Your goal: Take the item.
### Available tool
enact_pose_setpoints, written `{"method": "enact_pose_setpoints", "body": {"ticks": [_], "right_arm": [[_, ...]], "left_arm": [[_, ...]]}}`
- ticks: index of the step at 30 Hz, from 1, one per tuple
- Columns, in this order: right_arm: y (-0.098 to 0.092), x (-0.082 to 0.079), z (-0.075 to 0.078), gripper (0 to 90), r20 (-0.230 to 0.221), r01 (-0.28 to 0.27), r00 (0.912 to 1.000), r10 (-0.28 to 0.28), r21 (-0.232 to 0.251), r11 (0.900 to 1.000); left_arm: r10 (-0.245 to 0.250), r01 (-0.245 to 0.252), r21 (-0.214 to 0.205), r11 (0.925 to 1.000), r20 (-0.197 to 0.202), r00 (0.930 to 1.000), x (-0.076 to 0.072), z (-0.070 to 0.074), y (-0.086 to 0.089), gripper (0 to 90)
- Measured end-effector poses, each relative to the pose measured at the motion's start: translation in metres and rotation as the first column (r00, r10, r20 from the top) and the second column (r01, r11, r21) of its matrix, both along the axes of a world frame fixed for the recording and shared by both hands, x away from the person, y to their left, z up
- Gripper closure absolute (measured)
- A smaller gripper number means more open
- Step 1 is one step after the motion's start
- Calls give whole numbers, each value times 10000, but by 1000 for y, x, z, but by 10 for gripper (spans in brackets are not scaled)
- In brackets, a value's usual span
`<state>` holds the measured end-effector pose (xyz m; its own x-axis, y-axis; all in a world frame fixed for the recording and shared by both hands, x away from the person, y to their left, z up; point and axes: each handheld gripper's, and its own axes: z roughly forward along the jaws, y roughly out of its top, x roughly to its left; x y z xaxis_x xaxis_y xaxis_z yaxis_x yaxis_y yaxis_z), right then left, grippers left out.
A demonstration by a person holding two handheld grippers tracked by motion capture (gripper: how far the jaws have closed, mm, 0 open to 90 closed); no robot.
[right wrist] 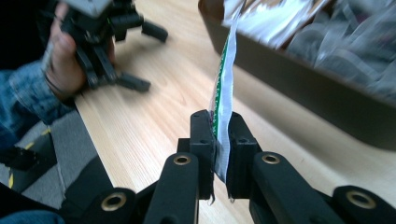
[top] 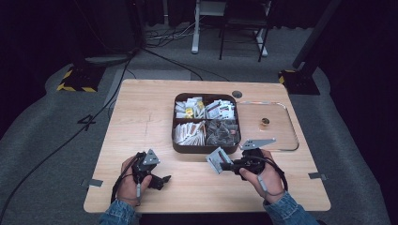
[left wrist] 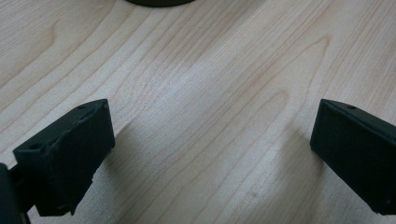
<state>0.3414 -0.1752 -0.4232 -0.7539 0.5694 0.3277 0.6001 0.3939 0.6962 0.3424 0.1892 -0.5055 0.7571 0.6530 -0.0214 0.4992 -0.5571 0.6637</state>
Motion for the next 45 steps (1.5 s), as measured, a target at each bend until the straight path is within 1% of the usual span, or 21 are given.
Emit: {"method": "enact_pose_setpoints", "body": {"ticks": [3, 5, 9, 22, 25, 30, 31, 32, 35, 38, 42, 45], "right_arm": [[4, -2, -11, 841, -221, -126, 9997, 122, -183, 9998], [5, -4, -17, 841, -259, -173, 9995, 164, -345, 9993], [8, -7, -25, 841, -463, -338, 9984, 315, -501, 9982], [14, -14, -41, 840, -951, -775, 9930, 704, -731, 9943], [15, -14, -43, 839, -1108, -845, 9909, 762, -722, 9938], [16, -15, -45, 832, -1232, -909, 9891, 813, -741, 9931], [17, -15, -45, 816, -1252, -926, 9887, 827, -752, 9929], [17, -15, -45, 779, -1250, -937, 9886, 838, -754, 9927], [19, -15, -47, 669, -1065, -872, 9911, 793, -719, 9936], [21, -16, -49, 593, -1013, -882, 9916, 804, -748, 9933], [22, -15, -50, 538, -768, -862, 9939, 798, -838, 9927], [21, -15, -49, 489, -402, -772, 9965, 739, -888, 9931]], "left_arm": [[-5, 5, 4, 10000, 0, 10000, 0, 0, 0, 2], [-2, 2, 2, 10000, -1, 10000, 0, 0, 0, 2], [1, -1, 4, 10000, 0, 10000, 0, 0, 0, 2], [-1, 1, 3, 10000, -1, 10000, 0, 0, 0, 2], [-1, 1, 3, 10000, 0, 10000, 0, 0, 0, 2], [-1, 1, 3, 10000, 0, 10000, 0, 0, 0, 2], [3, -3, 1, 10000, -1, 10000, 0, 0, 0, 2], [1, -1, 1, 10000, 0, 10000, 0, 0, 0, 2], [0, 0, 3, 10000, 2, 10000, 0, 0, 0, 2], [1, -1, 4, 10000, 1, 10000, 0, 0, 0, 2], [-1, 1, 6, 10000, -3, 10000, 0, 0, 0, 2], [1, -1, 1, 10000, 0, 10000, 0, 0, 0, 1]]}}
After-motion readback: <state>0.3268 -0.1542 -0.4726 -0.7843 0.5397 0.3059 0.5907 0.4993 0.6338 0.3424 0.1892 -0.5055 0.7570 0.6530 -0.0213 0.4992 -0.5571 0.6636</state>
